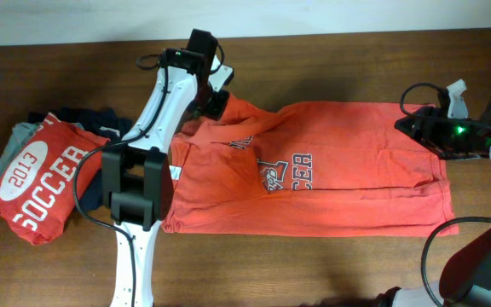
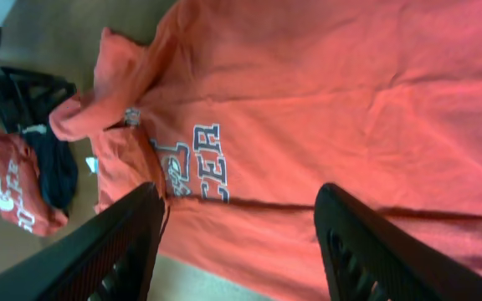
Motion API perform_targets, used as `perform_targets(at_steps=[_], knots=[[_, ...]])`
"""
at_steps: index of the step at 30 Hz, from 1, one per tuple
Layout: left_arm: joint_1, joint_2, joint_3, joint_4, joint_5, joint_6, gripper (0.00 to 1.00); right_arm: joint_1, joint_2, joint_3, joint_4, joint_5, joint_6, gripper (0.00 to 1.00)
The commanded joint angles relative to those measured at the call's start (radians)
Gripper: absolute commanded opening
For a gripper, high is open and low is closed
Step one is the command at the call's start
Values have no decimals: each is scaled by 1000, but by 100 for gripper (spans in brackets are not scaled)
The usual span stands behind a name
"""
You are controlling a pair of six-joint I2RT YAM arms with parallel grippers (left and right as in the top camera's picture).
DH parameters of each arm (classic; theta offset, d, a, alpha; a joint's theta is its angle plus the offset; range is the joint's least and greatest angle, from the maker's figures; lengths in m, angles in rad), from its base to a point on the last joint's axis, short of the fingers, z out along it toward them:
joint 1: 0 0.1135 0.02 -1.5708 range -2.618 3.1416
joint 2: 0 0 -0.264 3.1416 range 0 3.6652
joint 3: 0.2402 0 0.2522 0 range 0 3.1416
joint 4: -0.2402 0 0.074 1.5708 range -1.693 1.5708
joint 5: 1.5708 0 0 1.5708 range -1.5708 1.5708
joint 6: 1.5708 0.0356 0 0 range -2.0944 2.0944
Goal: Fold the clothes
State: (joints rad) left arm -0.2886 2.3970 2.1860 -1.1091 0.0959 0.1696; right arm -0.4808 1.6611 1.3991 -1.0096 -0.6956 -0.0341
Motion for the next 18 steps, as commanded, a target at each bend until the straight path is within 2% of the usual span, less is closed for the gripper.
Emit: perform_targets(at_steps=[1, 3, 5, 8, 13, 18], knots=[[5, -21, 9, 64, -51, 1, 51, 3, -17, 10, 3, 5, -14, 61], [5, -21, 9, 114, -51, 1, 58, 3, -17, 10, 4, 5, -14, 61], [5, -16, 8, 169, -23, 11, 60, 3, -17, 10, 5, 5, -14, 61], [-6, 12, 8, 232, 61, 68, 61, 3, -17, 10, 8, 5, -14, 61], [-27, 77, 8, 247, 128, 80, 61, 3, -17, 10, 3, 5, -14, 61], [-32, 115, 8, 290, 137, 95, 61, 3, -17, 10, 3, 5, -14, 61]])
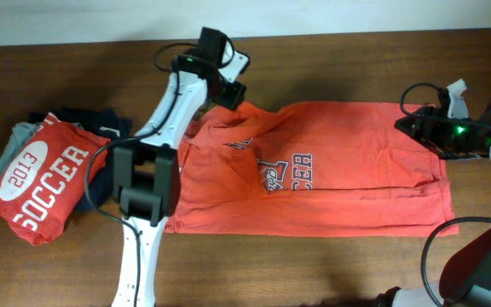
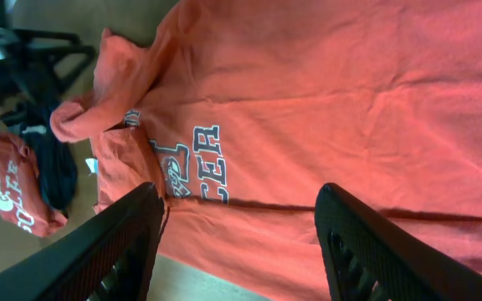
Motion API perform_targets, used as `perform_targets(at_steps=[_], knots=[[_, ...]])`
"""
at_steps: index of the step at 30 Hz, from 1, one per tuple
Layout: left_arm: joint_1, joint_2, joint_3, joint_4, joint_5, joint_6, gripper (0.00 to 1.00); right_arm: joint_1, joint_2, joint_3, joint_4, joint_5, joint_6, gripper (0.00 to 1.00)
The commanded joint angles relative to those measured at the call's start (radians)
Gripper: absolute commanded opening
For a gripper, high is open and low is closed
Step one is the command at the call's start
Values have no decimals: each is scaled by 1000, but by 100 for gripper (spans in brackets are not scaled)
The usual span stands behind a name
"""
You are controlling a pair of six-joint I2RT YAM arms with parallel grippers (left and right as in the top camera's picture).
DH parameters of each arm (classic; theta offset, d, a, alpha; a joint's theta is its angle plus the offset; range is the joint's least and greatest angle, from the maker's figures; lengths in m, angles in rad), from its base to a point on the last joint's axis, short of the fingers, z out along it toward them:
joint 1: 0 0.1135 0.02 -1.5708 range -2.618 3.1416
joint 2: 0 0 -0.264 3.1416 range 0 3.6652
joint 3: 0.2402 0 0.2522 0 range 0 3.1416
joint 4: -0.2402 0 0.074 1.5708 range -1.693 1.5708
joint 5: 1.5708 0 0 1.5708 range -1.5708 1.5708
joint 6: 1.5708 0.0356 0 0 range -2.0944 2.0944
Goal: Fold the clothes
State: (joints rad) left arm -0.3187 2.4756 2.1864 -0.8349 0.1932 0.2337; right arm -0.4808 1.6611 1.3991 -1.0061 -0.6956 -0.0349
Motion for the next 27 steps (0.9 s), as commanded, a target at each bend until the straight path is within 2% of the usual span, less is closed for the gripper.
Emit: perform_targets(at_steps=[1, 11, 15, 19, 20, 27], knots=[[-2, 40, 8, 26, 40, 31, 61, 3, -17, 10, 0, 5, -13, 61], [-6, 87, 8, 41, 81, 48, 59, 3, -17, 10, 0, 5, -13, 61], [-9, 109, 8, 29, 81, 48, 44, 3, -17, 10, 0, 5, -13, 61], [-8, 108, 21, 34, 80, 48, 7, 3, -17, 10, 0, 5, -13, 61], [-8, 108, 31, 32, 80, 48, 1, 3, -17, 10, 0, 5, -13, 61], [-8, 108, 253, -10, 73, 48, 1, 3, -17, 10, -4, 5, -13, 61]])
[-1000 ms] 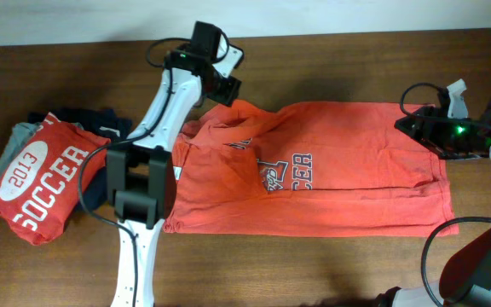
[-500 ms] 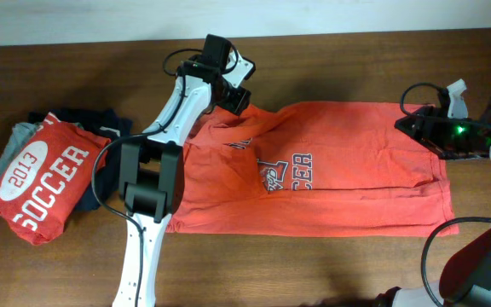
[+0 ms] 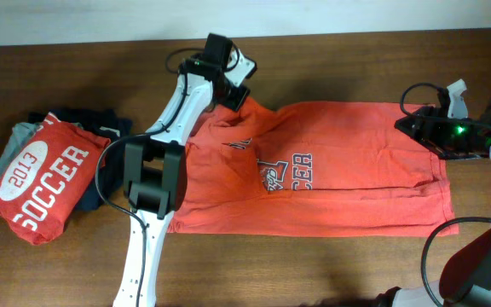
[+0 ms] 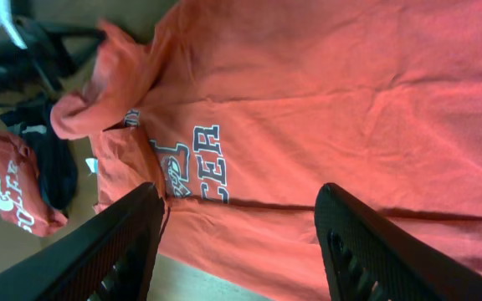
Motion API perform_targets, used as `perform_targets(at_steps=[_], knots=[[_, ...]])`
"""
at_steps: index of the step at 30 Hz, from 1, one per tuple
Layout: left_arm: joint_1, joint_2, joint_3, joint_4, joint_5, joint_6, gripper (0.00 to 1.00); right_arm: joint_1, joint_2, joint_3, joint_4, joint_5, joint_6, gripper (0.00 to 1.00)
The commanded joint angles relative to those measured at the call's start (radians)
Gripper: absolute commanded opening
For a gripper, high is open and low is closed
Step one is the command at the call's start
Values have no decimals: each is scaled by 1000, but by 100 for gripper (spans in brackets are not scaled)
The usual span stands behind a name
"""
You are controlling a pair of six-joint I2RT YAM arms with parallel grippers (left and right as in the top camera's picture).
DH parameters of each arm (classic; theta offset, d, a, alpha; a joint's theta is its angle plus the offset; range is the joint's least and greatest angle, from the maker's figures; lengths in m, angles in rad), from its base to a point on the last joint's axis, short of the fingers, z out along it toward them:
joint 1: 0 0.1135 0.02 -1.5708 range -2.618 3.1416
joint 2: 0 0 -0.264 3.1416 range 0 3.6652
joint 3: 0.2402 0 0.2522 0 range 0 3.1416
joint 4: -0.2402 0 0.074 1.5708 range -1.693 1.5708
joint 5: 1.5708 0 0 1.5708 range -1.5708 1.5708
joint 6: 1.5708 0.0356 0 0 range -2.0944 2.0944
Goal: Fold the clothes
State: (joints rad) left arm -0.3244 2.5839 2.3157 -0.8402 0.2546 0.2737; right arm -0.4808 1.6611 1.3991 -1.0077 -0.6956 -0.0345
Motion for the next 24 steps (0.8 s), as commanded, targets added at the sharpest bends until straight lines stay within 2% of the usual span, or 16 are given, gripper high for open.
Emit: perform_targets(at_steps=[1, 5, 9, 19, 24], knots=[[-2, 0, 172, -13, 11, 8, 1, 3, -17, 10, -3, 5, -13, 61], [-2, 0, 339, -63, 11, 8, 1, 3, -17, 10, -6, 5, -10, 61], [-5, 0, 415, -134, 12, 8, 1, 3, -17, 10, -8, 5, -10, 61], [-48, 0, 428, -310, 12, 8, 1, 3, -17, 10, -11, 4, -10, 61], [-85, 0, 428, -460, 11, 8, 1, 3, -17, 10, -18, 5, -10, 60]])
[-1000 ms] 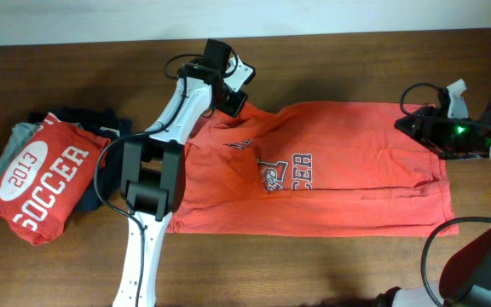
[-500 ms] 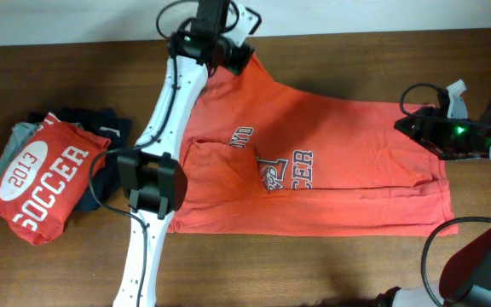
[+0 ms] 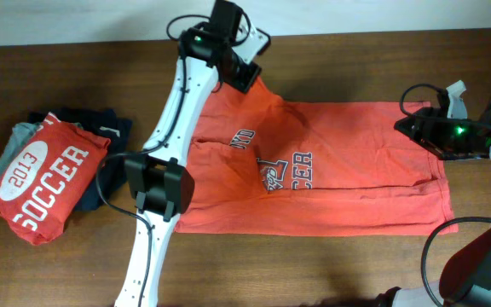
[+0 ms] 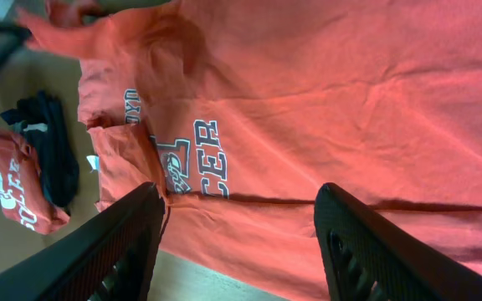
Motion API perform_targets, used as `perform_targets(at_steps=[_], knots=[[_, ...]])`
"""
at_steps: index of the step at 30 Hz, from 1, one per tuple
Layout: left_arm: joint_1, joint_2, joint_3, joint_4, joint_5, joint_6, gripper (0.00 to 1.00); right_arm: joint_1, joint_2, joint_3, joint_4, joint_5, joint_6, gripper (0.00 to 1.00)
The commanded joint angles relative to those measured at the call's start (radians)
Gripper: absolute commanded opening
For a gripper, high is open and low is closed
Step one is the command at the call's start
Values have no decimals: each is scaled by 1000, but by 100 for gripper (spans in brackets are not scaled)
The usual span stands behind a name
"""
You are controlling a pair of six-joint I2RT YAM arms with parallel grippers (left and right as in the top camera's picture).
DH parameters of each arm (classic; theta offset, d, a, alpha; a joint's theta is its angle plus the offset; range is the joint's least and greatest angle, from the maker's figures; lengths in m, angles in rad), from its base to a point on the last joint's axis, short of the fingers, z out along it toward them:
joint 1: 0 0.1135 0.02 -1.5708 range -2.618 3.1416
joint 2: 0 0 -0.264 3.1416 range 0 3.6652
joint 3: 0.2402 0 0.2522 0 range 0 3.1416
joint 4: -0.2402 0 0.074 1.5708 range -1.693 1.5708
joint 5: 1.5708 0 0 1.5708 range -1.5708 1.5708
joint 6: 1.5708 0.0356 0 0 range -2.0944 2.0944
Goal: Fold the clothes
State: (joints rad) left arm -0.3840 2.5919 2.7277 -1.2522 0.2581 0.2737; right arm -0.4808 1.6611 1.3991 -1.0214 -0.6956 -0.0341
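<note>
An orange T-shirt (image 3: pixel 331 179) with grey lettering lies spread across the wooden table, also filling the right wrist view (image 4: pixel 333 100). My left gripper (image 3: pixel 244 75) is at the shirt's far left corner, shut on the sleeve, which is drawn out toward the table's back edge. My right gripper (image 3: pixel 418 126) hovers over the shirt's right end. Its fingers stand wide open (image 4: pixel 241 191) with only cloth far below them.
A pile of clothes sits at the table's left end: a folded red "2013 SOCCER" shirt (image 3: pixel 45 175) over grey cloth, with a dark navy garment (image 3: pixel 101 124) beside it. The table's back edge and a white wall run just behind the left gripper.
My left gripper has moved farther back and slightly right with the sleeve in it. The bunched far left corner of the shirt is now stretched out flatter. The right gripper has not moved.
At first my left gripper was on the crumpled far left corner of the orange shirt. At each later moment it stood a little farther right and back with the cloth. The corner now lies unrolled toward the back edge. My right gripper stayed open over the right end throughout.
</note>
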Motion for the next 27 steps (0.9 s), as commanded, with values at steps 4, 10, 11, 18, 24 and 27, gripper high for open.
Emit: perform_targets(at_steps=[4, 10, 11, 18, 24, 27], knots=[[-53, -8, 16, -165, -13, -31, 1, 3, -17, 10, -4, 4, -10, 60], [-75, -8, 16, -310, -37, -127, 9, 3, -17, 10, -4, 5, -11, 60], [-76, -8, 16, -323, -37, -143, 9, 3, -17, 10, -4, 5, -11, 61], [-78, -8, 16, -356, -37, -208, 5, 3, -17, 10, -4, 5, -11, 60], [-78, -8, 16, -354, -194, -229, 10, 3, -17, 10, -4, 5, -11, 61], [-68, -6, 15, -364, -356, -285, 28, 3, -17, 10, -4, 5, -11, 60]])
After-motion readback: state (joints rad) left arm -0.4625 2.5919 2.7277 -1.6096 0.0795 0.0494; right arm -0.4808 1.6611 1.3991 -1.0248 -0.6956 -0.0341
